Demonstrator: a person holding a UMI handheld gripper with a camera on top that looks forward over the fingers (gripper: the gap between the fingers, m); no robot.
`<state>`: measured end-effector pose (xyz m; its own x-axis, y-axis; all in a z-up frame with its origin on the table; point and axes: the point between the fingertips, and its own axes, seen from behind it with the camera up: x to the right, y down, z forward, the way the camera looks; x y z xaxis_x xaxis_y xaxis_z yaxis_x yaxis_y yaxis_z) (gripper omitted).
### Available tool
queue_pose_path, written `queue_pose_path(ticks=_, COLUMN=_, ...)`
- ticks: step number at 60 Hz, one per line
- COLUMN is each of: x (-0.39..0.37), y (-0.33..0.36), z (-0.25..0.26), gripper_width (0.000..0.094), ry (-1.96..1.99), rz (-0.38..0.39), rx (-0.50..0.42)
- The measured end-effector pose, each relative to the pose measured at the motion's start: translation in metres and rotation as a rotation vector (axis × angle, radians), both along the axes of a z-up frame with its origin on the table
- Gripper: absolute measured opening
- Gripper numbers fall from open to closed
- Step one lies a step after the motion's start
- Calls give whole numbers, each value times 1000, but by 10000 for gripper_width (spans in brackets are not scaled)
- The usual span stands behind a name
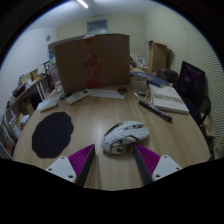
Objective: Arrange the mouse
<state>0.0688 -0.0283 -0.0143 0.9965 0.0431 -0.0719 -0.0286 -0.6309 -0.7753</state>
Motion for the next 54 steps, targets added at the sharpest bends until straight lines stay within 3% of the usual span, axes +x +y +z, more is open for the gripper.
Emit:
queue_pose_path(ticks=20, x=1, y=68, z=-2, gripper_width=831, ry=-47, rz=-66, rx=30)
queue_pose_path(ticks=25, x=2, y=80, z=-2, gripper_width=748, ry=-49, rz=-87, rx=43)
queue_pose_path(ticks=26, x=3, y=82, z=-2, gripper_width=766, ry=-51, rz=-95, rx=45)
queue_pose_path(ticks=27, x=5, y=83, z=-2, gripper_width=679, ry=-51, rz=-104, rx=49)
queue_pose_path(ticks=30, x=9, y=85, z=-2, gripper_width=554, ry=-52, rz=-134, rx=54)
queue_pose_path(ticks=48, x=13, y=83, z=3, gripper_width=441, ry=-25, rz=-196, rx=-61)
queue_pose_path(ticks=54, x=3, y=95, z=56, gripper_width=419, ry=-58, rz=-151, rx=35)
